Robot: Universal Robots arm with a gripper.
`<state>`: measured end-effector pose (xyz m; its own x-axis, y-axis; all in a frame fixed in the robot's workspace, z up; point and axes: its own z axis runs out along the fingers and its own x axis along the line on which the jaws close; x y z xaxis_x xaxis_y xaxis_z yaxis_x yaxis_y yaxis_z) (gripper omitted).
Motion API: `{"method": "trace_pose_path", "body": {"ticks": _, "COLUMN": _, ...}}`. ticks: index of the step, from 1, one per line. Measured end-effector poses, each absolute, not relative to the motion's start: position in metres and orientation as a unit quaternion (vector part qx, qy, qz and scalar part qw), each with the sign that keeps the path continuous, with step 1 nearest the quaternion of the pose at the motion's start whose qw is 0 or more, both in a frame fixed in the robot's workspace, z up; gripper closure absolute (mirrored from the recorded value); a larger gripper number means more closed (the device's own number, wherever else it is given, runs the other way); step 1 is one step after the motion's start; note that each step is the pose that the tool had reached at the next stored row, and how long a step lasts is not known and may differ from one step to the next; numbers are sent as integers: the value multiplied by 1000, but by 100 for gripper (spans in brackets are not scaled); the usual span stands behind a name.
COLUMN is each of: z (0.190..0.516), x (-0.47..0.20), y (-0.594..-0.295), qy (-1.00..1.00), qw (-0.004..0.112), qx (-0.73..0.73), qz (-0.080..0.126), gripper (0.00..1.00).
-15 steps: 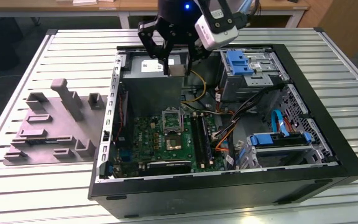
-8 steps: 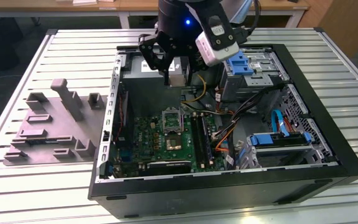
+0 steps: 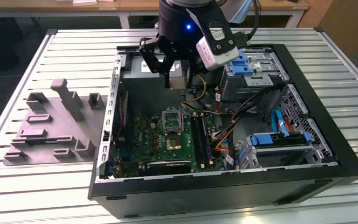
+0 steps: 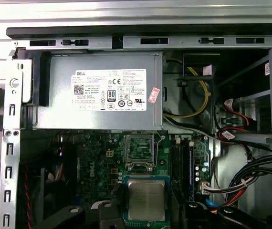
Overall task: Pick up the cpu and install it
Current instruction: 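Place the cpu into insertion slot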
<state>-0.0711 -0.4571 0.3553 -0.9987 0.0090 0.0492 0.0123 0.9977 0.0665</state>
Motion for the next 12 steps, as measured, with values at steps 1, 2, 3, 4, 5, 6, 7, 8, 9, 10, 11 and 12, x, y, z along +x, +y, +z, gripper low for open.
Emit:
{"method": "trace_pose_path", "body": {"ticks": 1, "z": 355, "x": -71, "y": -457, "qy": -999, "qw": 24, "qx": -5, "qz": -33, "gripper": 53}}
{"method": "trace_pose_path", "body": {"ticks": 2, "z": 355, "x": -71, "y": -457, "qy": -999, "qw": 24, "qx": -5, "qz": -33, "gripper": 53}}
{"method": "trace_pose_path", "body": {"ticks": 3, "z": 355, "x": -71, "y": -457, "qy": -999, "qw": 24, "qx": -5, "qz": -33, "gripper": 53}}
{"method": "trace_pose_path", "body": {"ticks": 4, "z": 355, "x": -71, "y": -457, "qy": -999, "qw": 24, "qx": -5, "qz": -33, "gripper": 53}}
{"method": "trace_pose_path", "body": {"ticks": 5, "z": 355, "x": -71, "y": -457, "qy": -999, "qw": 24, "qx": -5, "qz": -33, "gripper": 53}}
{"method": "trace_pose_path", "body": {"ticks": 6, "z": 355, "x": -71, "y": -457, "qy": -999, "qw": 24, "qx": -5, "qz": -33, "gripper": 53}}
{"method": "trace_pose_path", "body": {"ticks": 7, "z": 355, "x": -71, "y": -457, "qy": -999, "qw": 24, "qx": -5, "qz": -34, "gripper": 53}}
{"method": "trace_pose_path", "body": {"ticks": 8, "z": 354, "x": -72, "y": -457, "qy": -999, "qw": 24, "qx": -5, "qz": -34, "gripper": 53}}
{"method": "trace_pose_path", "body": {"ticks": 9, "z": 352, "x": -72, "y": -457, "qy": -999, "qw": 24, "qx": -5, "qz": -33, "gripper": 53}}
{"method": "trace_pose_path", "body": {"ticks": 10, "z": 351, "x": -73, "y": -457, "qy": -999, "qw": 24, "qx": -5, "qz": -33, "gripper": 53}}
{"method": "trace_pose_path", "body": {"ticks": 11, "z": 349, "x": -73, "y": -457, "qy": -999, "qw": 24, "qx": -5, "qz": -33, "gripper": 53}}
{"method": "trace_pose_path", "body": {"ticks": 12, "z": 347, "x": -73, "y": -457, "qy": -999, "qw": 24, "qx": -5, "qz": -33, "gripper": 53}}
